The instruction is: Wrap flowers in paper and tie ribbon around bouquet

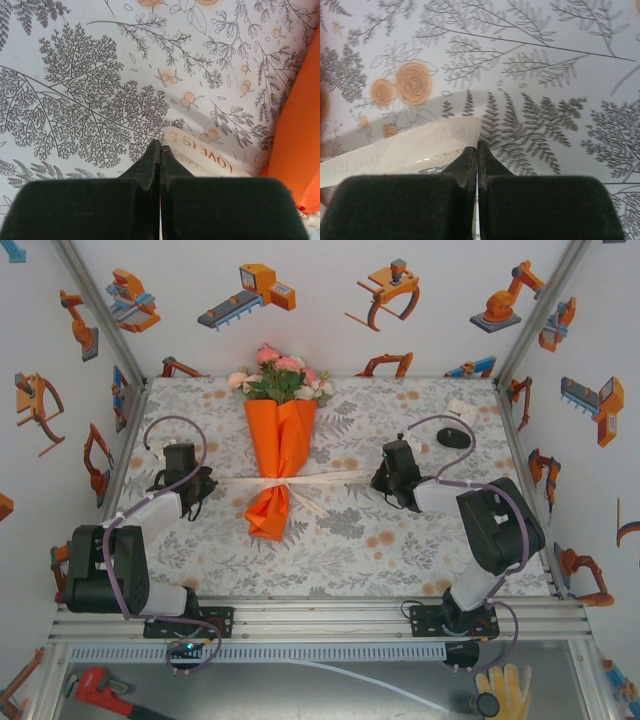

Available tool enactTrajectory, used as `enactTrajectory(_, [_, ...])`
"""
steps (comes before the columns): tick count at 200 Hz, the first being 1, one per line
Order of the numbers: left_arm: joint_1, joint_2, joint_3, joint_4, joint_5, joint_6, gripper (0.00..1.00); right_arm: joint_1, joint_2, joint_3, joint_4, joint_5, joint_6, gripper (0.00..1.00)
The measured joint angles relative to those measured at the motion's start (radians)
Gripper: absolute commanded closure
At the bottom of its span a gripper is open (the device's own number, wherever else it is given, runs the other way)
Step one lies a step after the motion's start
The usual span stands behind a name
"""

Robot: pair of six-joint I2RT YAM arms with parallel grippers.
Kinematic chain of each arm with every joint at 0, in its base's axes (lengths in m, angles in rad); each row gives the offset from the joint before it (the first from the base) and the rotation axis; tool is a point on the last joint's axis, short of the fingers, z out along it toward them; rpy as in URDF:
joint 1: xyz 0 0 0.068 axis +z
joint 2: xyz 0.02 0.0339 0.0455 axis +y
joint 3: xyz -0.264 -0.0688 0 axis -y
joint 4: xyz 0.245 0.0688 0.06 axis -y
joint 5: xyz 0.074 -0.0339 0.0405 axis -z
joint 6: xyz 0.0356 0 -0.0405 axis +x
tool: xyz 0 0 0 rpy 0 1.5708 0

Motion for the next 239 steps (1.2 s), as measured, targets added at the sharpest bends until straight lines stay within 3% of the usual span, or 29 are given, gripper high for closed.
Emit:
enactTrajectory(61, [0.023,-0.018,-0.048,0.002,0.034,-0.039,1.00,-0.018,-0.045,-0.019,-0.002,0.008,0.018,1.00])
enactTrajectory(67, [0.025,-0.026,-0.056,0.008,0.040,-0.033,0.92,-0.021,-0.047,-0.020,0.002,-0.010,0.009,1.00])
enactTrajectory(84, [0.031,-0.075,-0.075,0.017,0.044,-0.006,0.69,-0.024,-0.053,-0.019,0.016,-0.063,-0.029,0.71])
enactTrajectory(93, [0.032,-0.124,-0.084,0.015,0.043,0.020,0.59,-0.016,-0.068,-0.019,0.010,-0.080,-0.046,0.63])
enactTrajectory(129, [0.029,-0.418,-0.089,-0.016,0.006,0.085,0.36,0.011,-0.245,-0.019,-0.030,-0.063,-0.122,0.54])
enactTrajectory(157, [0.029,-0.639,-0.093,-0.067,-0.102,0.161,0.22,-0.048,-0.432,-0.024,-0.068,0.108,-0.225,0.40])
enactTrajectory(181, [0.029,-0.743,-0.174,-0.045,-0.233,0.254,0.18,-0.170,-0.507,-0.074,-0.060,0.296,-0.315,0.34])
enactTrajectory(197, [0.029,-0.739,-0.270,0.003,-0.293,0.325,0.14,-0.264,-0.473,-0.123,-0.045,0.353,-0.352,0.32])
enactTrajectory(206, [0.032,-0.713,-0.323,0.042,-0.307,0.356,0.00,-0.311,-0.426,-0.135,-0.045,0.357,-0.373,0.31])
enactTrajectory(239, [0.105,-0.484,-0.525,0.355,-0.256,0.384,0.03,-0.355,-0.253,-0.138,0.068,0.332,-0.504,0.26])
